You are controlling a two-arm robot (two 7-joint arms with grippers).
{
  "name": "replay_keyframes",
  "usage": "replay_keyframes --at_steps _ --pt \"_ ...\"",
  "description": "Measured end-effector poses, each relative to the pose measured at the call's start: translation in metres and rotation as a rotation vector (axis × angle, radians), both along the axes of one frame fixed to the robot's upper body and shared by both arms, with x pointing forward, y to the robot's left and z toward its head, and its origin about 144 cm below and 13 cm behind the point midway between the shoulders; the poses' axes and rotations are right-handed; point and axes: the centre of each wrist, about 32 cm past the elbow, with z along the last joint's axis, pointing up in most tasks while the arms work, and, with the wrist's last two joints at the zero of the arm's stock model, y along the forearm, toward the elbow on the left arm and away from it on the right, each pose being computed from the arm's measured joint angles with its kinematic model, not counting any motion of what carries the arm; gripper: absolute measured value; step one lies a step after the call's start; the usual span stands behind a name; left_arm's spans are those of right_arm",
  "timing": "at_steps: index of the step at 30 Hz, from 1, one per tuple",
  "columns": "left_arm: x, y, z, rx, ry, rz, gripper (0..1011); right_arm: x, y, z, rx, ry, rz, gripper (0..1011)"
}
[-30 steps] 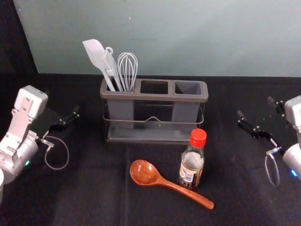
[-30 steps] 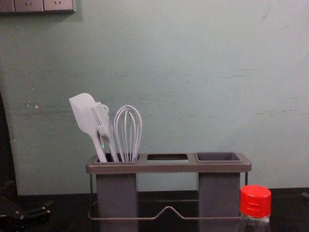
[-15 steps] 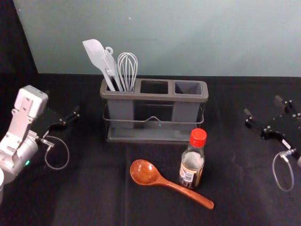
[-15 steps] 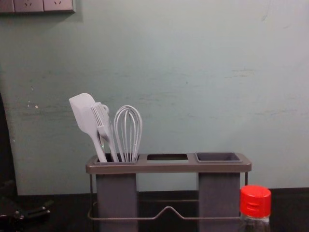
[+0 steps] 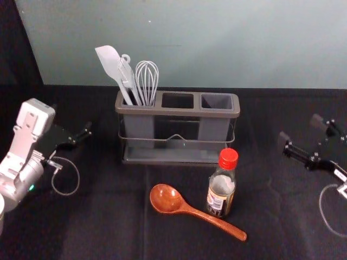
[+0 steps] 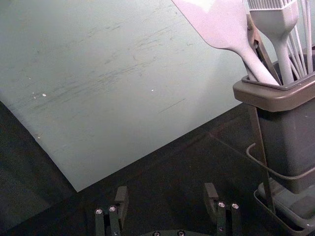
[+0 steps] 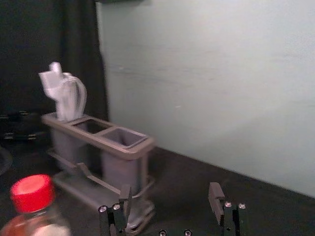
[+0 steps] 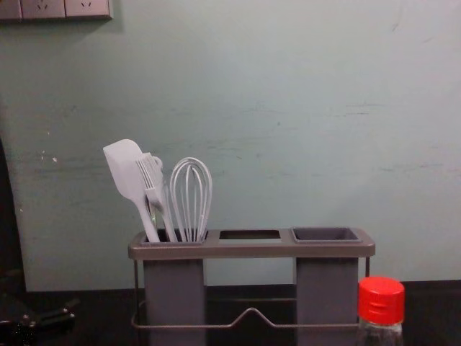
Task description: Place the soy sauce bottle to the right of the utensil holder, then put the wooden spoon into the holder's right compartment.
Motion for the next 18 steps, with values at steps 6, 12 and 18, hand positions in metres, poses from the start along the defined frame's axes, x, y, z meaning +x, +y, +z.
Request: replay_keyframes --at_steps 6,12,18 --pt "0.0 0.0 0.0 0.0 0.0 0.0 1005 -0.01 -0.006 0.002 0.045 0.061 0.116 1002" --pt "0.0 0.0 0.0 0.0 0.0 0.0 1005 -0.017 -0.006 0.001 0.066 0.096 0.233 1003" --pt "0.0 0.0 0.0 0.0 0.0 0.0 1005 -0.016 0.001 -0.006 0.057 0.103 0.345 1002"
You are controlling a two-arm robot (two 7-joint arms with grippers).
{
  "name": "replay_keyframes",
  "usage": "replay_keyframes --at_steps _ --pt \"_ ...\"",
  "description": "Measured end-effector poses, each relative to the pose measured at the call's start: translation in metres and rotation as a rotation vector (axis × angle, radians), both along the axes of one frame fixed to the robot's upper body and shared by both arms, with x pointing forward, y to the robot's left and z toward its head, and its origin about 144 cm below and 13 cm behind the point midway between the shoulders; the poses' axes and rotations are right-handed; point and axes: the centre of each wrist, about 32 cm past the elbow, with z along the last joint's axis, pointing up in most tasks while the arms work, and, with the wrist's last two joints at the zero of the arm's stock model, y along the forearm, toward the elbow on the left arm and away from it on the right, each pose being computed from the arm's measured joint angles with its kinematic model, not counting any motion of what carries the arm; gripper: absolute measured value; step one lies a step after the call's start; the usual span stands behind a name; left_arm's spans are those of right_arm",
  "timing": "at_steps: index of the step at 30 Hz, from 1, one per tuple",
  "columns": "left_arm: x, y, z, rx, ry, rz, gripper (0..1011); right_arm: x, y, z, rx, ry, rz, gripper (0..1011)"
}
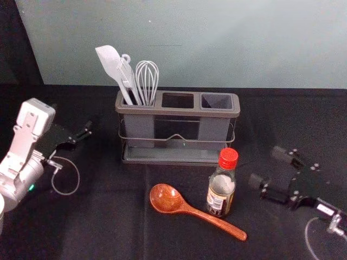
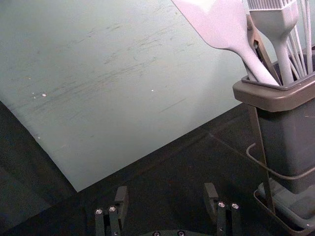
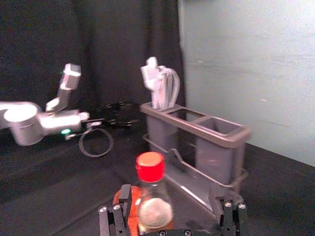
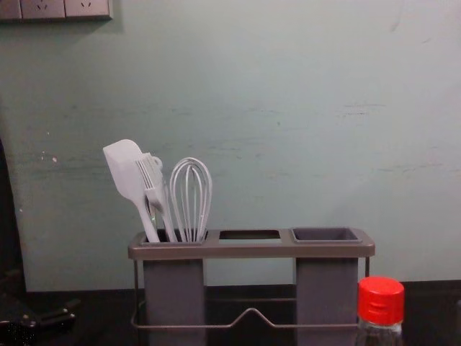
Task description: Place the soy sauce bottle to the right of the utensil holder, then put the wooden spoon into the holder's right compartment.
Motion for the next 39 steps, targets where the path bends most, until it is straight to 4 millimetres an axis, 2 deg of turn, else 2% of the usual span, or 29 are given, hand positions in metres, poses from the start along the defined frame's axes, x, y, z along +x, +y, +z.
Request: replay_keyframes --at_steps 12,39 --pt "0.0 0.0 0.0 0.0 0.0 0.0 1005 0.015 0.014 -0.011 -0.053 -0.069 0.13 1002" --pt "0.0 0.0 0.0 0.0 0.0 0.0 1005 0.048 0.046 -0.013 -0.004 -0.025 0.113 1003"
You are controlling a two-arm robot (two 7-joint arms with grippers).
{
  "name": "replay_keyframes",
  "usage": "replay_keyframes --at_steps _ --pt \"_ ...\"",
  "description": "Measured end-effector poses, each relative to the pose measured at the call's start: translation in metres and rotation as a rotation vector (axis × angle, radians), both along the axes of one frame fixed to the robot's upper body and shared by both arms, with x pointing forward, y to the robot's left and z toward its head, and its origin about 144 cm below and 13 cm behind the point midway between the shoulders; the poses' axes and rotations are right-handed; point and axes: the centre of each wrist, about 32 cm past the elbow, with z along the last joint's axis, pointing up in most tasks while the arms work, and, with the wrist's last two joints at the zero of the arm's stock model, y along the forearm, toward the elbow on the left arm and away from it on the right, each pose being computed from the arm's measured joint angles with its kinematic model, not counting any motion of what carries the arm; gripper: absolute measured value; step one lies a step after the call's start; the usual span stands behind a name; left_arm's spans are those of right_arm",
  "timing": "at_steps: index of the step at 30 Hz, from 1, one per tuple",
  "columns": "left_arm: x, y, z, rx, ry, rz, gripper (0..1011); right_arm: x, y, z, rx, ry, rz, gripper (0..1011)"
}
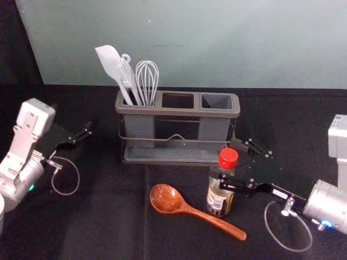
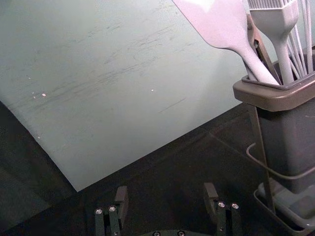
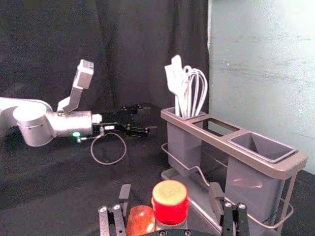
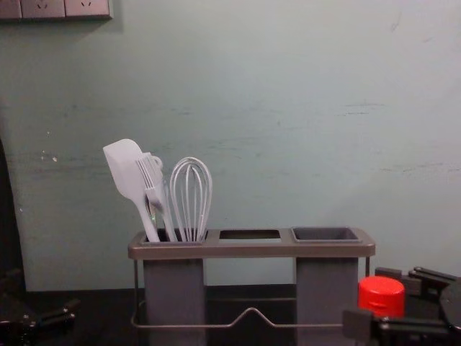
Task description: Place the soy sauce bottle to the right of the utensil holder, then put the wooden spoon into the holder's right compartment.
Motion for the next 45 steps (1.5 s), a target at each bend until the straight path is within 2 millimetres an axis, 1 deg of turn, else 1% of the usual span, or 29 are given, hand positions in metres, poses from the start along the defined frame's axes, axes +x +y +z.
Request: replay_keyframes --at_steps 14,26,28,29,31,34,35,36,37,39,40,43,44,45 --pt "0.0 0.0 0.0 0.0 0.0 0.0 1005 0.0093 0.0094 -0.0028 -0.012 0.015 -0.028 1003" --pt "0.0 0.0 0.0 0.0 0.0 0.0 1005 0.009 0.0087 -0.0023 -0.01 0.014 -0.027 995" --pt "0.0 0.0 0.0 0.0 0.0 0.0 1005 0.0089 0.0087 -0.0023 -0.009 0.014 -0.027 969" --pt "0.0 0.0 0.0 0.0 0.0 0.0 1005 0.0089 0.0086 -0.0022 -0.009 0.014 -0.027 930" --pt "0.0 0.0 0.0 0.0 0.0 0.0 1005 0.0089 0.0085 -0.0022 -0.008 0.014 -0.026 906" --pt "0.0 0.0 0.0 0.0 0.0 0.0 1005 0.0088 0.0084 -0.0022 -0.008 0.014 -0.026 801" --pt "0.0 0.0 0.0 0.0 0.0 0.0 1005 0.0088 0.0084 -0.0022 -0.008 0.014 -0.026 747" --pt "0.0 0.0 0.0 0.0 0.0 0.0 1005 0.0088 0.0084 -0.0021 -0.008 0.014 -0.026 747" --pt "0.0 0.0 0.0 0.0 0.0 0.0 1005 0.0088 0.0084 -0.0021 -0.008 0.014 -0.026 707" --pt "0.0 0.0 0.0 0.0 0.0 0.0 1005 0.0087 0.0083 -0.0021 -0.007 0.014 -0.026 679" --pt "0.0 0.0 0.0 0.0 0.0 0.0 1005 0.0087 0.0083 -0.0021 -0.007 0.014 -0.026 629" --pt "0.0 0.0 0.0 0.0 0.0 0.0 1005 0.0087 0.0082 -0.002 -0.007 0.013 -0.026 536" --pt "0.0 0.0 0.0 0.0 0.0 0.0 1005 0.0087 0.0081 -0.002 -0.007 0.013 -0.026 488" --pt "0.0 0.0 0.0 0.0 0.0 0.0 1005 0.0087 0.0081 -0.002 -0.007 0.013 -0.026 476"
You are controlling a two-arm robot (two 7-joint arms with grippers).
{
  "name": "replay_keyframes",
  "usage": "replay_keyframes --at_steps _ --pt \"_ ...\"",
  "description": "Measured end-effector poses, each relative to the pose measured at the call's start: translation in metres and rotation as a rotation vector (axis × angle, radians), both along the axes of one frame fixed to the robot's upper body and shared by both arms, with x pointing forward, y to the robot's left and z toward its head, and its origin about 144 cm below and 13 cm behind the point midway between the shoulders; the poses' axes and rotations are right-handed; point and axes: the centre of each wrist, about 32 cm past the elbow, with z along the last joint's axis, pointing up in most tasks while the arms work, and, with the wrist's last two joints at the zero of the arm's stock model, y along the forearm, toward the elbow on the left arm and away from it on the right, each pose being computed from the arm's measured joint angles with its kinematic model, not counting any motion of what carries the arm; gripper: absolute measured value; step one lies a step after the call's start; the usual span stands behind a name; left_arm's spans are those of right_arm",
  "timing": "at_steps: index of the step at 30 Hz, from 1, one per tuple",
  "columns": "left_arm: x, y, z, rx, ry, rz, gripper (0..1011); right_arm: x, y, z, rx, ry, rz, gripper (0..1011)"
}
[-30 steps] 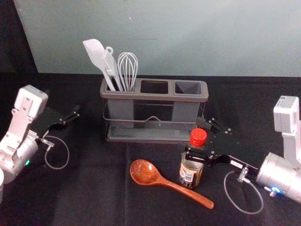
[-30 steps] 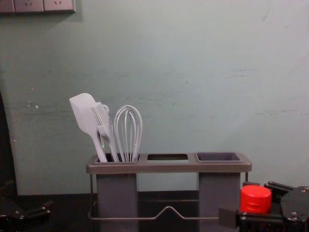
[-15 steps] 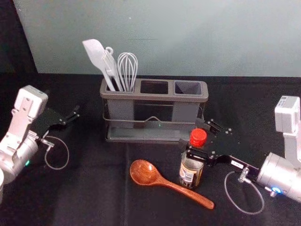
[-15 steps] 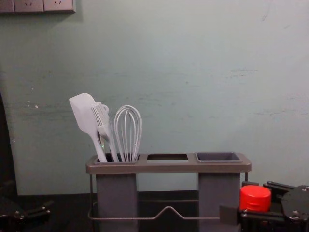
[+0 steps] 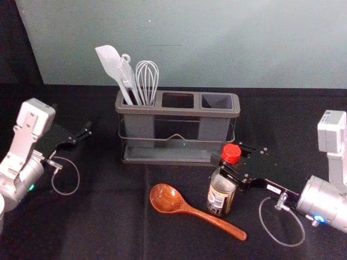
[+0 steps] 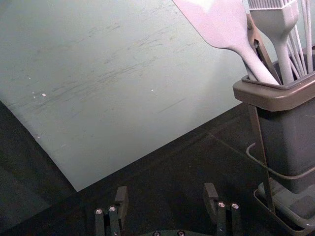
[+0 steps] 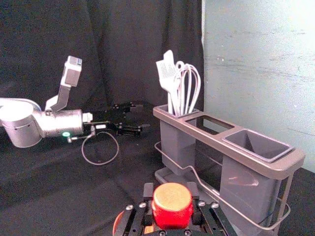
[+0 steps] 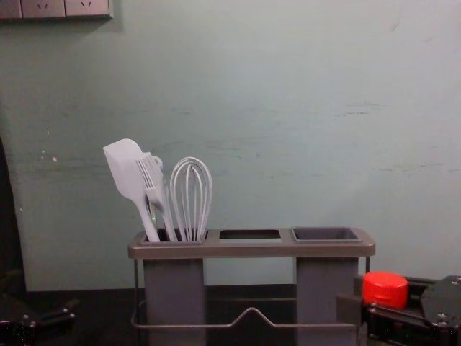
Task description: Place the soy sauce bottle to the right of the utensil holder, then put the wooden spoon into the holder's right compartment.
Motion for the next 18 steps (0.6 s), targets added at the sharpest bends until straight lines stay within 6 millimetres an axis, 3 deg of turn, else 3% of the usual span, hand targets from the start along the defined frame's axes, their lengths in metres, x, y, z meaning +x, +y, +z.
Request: replay_keyframes --at_steps 1,3,18 --pt "0.0 0.0 0.0 0.0 0.0 0.0 1005 0.0 0.0 0.0 0.0 0.0 0.0 407" --pt "0.0 0.0 0.0 0.0 0.0 0.0 1005 0.0 0.0 0.0 0.0 0.0 0.0 385" --pt "0.0 0.0 0.0 0.0 0.0 0.0 1005 -0.0035 -0.0031 0.0055 0.004 -0.028 0.002 382"
